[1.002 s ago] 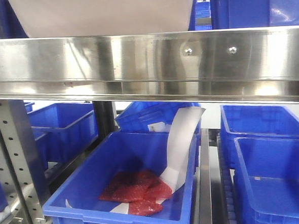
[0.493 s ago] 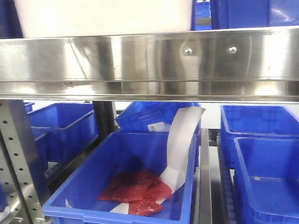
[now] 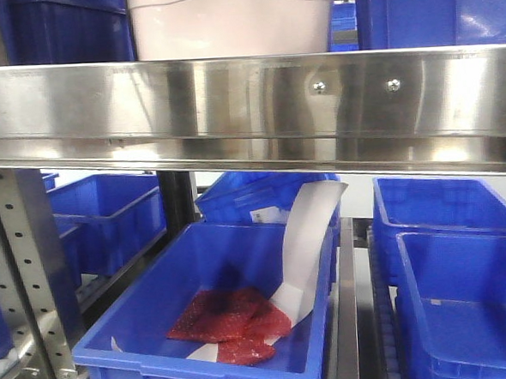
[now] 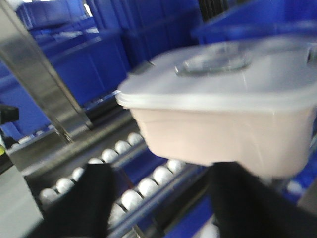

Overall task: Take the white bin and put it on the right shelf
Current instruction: 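Push the bin forward onto the upper roller shelf with both grippers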

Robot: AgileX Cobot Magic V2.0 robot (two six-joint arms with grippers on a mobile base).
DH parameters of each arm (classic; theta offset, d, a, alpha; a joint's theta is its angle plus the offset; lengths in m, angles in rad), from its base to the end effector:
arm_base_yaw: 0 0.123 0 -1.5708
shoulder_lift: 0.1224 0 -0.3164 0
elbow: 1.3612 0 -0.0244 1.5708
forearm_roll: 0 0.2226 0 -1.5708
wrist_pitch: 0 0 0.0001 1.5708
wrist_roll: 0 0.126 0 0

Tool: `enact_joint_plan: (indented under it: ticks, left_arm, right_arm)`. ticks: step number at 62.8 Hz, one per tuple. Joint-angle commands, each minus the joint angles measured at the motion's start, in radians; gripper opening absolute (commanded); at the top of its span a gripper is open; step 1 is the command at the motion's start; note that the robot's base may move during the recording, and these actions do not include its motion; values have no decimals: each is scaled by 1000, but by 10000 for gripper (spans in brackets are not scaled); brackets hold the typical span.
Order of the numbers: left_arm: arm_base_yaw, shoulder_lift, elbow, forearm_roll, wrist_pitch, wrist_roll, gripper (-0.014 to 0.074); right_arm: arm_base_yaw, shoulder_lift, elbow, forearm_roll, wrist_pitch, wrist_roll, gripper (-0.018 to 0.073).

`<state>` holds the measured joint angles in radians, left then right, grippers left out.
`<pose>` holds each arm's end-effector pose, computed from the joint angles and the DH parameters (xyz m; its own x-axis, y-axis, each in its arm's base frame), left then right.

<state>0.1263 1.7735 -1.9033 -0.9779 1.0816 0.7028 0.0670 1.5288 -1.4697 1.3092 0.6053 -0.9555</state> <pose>0.3929 -0.0431 0.4466 -0.5033 0.0004 -0.8641 0.5662 0.7556 -0.3294 0.3458 0.0927 0.4534 -0.3186 0.2265 -0.9204 -0.5276 0.7643 0.3707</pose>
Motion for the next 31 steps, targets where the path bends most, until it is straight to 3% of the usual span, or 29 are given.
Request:
enact_joint_plan:
  ticks: [1, 8, 15, 23, 31]
  left_arm:
    - [-5, -95, -35, -68, 22, 5, 111]
    - [-5, -141, -35, -68, 86, 5, -16]
    - [-5, -179, -35, -51, 154, 5, -132]
    - [-5, -233, -21, 14, 210, -32, -118]
    - [-5, -334, 68, 97, 179, -44, -118]
  right_arm:
    - [-1, -99, -35, 38, -8, -9, 270]
    - [-1, -165, -33, 38, 19, -9, 52]
    - [-1, -234, -17, 38, 45, -2, 66]
    - [-1, -347, 106, 28, 2, -2, 66]
    - [-1, -503, 332, -7, -115, -3, 66]
